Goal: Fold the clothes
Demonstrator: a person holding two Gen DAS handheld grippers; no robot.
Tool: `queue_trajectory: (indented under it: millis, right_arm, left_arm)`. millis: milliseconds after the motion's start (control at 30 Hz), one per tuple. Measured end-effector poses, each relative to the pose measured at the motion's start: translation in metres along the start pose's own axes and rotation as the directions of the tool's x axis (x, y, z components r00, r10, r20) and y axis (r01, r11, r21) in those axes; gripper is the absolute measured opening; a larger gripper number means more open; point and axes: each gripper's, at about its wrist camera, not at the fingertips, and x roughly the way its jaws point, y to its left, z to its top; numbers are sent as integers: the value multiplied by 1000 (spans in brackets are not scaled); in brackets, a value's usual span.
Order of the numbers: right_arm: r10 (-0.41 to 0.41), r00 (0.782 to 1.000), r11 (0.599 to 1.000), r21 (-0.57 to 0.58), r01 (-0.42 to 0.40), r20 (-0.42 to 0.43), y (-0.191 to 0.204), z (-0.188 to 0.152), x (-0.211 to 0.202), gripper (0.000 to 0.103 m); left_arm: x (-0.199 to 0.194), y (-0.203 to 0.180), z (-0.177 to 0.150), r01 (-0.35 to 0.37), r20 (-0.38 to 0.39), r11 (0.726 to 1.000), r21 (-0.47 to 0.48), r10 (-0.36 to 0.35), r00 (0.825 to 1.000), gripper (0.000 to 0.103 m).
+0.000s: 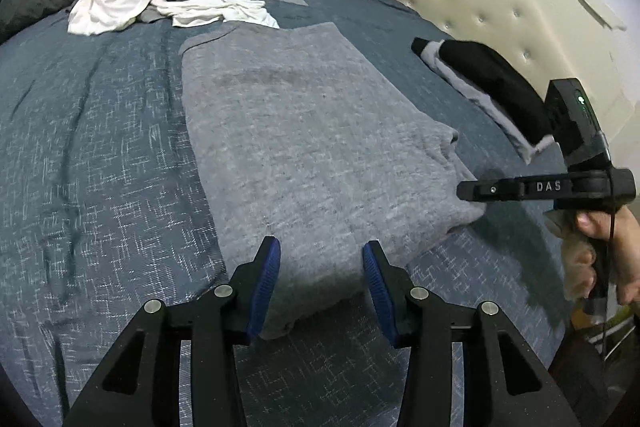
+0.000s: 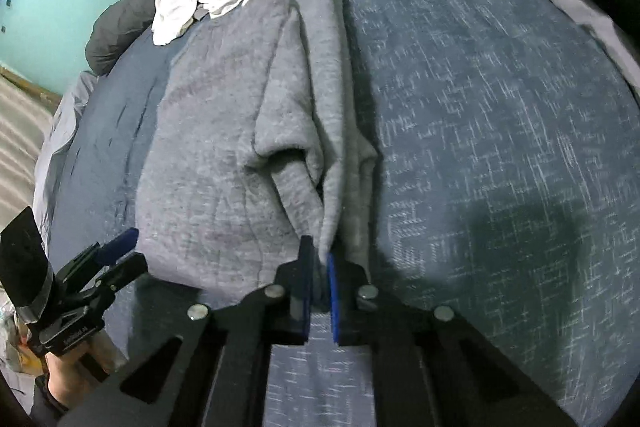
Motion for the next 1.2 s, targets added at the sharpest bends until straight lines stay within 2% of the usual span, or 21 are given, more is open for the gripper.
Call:
queue_trajectory:
  millis: [67, 200, 300, 400, 467, 633, 767, 800, 1000, 1100, 1200]
  right_arm:
    - [18, 1000, 999, 37, -18, -4, -10, -2, 0, 6]
    - [22, 1000, 999, 39, -22, 4, -12, -4, -7, 7]
    - [0, 998, 998, 60, -3, 57, -13, 0, -27, 11]
    - [17, 990, 1000, 7, -18, 143, 0, 9, -54, 11]
    - [29, 986, 999, -44, -22, 164, 15, 12, -60, 11]
    - [-6, 997, 991, -134, 16, 75, 35, 13, -29, 11]
    - [-54, 999, 994, -93, 54, 5, 18, 7, 7, 11]
    - [-53, 999, 995, -82, 53, -2, 14, 5, 11, 8]
    - [-21, 998, 998, -62, 24, 52, 12, 8, -5, 8]
    - [-22, 994, 990, -136, 37, 110, 30, 23, -24, 13]
    - [-3, 992, 972, -231, 33, 127, 58, 52, -34, 21]
  left_arm:
    - [1, -1, -2, -1, 2, 1000, 9, 1, 1000, 47]
    - [1, -1, -5, -6, 8, 1000, 15, 6, 1000, 47]
    - [1, 0, -3, -1, 8, 1000, 2, 1, 1000, 47]
    - [1, -2, -4, -2, 8, 1000, 1, 2, 1000, 47]
    - [0, -2, -4, 1, 10, 1000, -4, -1, 1000, 47]
    - [0, 1, -5, 15, 11, 1000, -18, -15, 1000, 47]
    - [0, 2, -5, 32, 12, 999, -31, -32, 999, 47]
    - [0, 2, -4, 38, 11, 999, -35, -37, 999, 47]
    - [-8, 10, 2, 65, 24, 995, -81, -63, 998, 47]
    - [-18, 21, 4, 87, 53, 986, -141, -81, 995, 47]
    - [-23, 35, 5, 80, 61, 978, -193, -69, 996, 47]
